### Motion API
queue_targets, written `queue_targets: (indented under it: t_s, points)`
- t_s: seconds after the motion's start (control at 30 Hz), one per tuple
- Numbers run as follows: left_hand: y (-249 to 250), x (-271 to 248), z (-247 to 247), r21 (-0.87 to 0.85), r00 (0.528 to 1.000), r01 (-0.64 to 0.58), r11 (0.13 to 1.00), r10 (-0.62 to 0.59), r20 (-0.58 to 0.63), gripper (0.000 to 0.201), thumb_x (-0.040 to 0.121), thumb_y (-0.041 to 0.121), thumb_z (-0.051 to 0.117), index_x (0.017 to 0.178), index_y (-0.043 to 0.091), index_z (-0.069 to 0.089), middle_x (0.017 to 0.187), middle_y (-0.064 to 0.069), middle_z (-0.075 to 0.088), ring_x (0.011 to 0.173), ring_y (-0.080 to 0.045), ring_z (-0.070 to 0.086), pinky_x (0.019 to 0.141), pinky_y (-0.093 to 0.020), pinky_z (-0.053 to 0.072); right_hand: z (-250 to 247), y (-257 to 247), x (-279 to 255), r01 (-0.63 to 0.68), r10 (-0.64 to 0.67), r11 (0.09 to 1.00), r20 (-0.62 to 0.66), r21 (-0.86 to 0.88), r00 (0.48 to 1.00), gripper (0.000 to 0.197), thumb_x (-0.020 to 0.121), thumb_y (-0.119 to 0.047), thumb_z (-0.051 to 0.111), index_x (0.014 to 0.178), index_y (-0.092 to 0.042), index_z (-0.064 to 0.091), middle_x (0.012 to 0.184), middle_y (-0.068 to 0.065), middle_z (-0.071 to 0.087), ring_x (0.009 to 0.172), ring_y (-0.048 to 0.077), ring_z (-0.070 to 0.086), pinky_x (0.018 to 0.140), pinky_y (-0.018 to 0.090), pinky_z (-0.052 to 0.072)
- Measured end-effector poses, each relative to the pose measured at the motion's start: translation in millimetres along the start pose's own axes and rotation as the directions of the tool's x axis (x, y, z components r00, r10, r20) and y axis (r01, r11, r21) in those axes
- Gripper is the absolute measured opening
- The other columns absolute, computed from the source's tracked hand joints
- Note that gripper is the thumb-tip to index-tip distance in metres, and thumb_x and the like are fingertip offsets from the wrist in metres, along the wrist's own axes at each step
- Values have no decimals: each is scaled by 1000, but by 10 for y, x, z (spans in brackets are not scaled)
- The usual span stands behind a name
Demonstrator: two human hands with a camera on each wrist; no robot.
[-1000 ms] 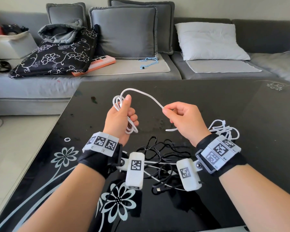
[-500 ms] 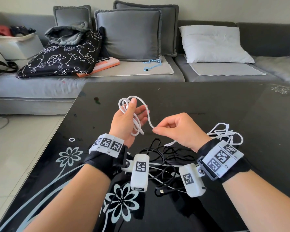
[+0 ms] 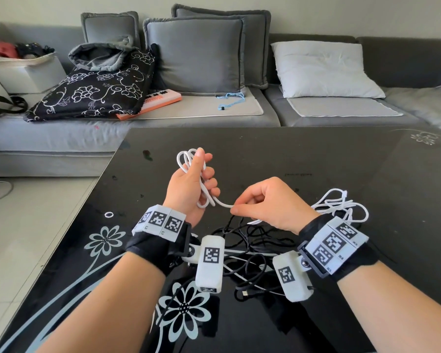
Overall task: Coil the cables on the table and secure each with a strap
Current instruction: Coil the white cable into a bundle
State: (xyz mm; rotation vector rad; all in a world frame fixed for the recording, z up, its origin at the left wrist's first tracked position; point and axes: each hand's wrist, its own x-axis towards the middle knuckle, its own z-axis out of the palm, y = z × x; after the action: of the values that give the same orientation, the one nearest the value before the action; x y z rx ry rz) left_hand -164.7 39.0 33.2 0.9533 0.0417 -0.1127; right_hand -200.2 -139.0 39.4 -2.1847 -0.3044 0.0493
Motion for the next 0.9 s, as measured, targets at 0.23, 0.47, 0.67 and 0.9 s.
queue_targets:
  t_s: [0.23,0.47,0.67,0.9]
  points:
    - [216,116,-156,-116,988,-89,989,73,-140,33,101,45,50,83,18,46,55,7,29,41,-7,26,40,-20,31,-122,95,7,-2,3,1000,-96,4,995,17,85,-31,77,75,-16,77,50,-2,42,44,6,31,48,15,29]
    - [283,158,-224,-131,984,-110,985,90,-152,35,101,46,49,81,18,44,57,7,28,42,-7,26,39,-21,30,-262,211,44,-7,6,1000,-202,-1,979,10,82,-30,79,78,-21,78,53,-11,54,50,2,44,55,8,39]
    - [350,186,-294,-123,981,-127,984,106,-165,35,101,47,48,81,19,45,55,7,29,41,-6,25,39,-19,27,-270,287,36,8,3,999,-241,47,971,14,84,-31,76,78,-18,76,59,-7,55,56,6,44,58,16,39]
    - [128,58,-133,253,994,-31,967,57,-94,29,99,44,55,88,17,53,62,2,55,48,-12,50,41,-22,37,-264,71,33,115,-58,968,-248,223,967,10,90,-8,67,84,-11,75,50,-16,53,47,1,45,50,10,34]
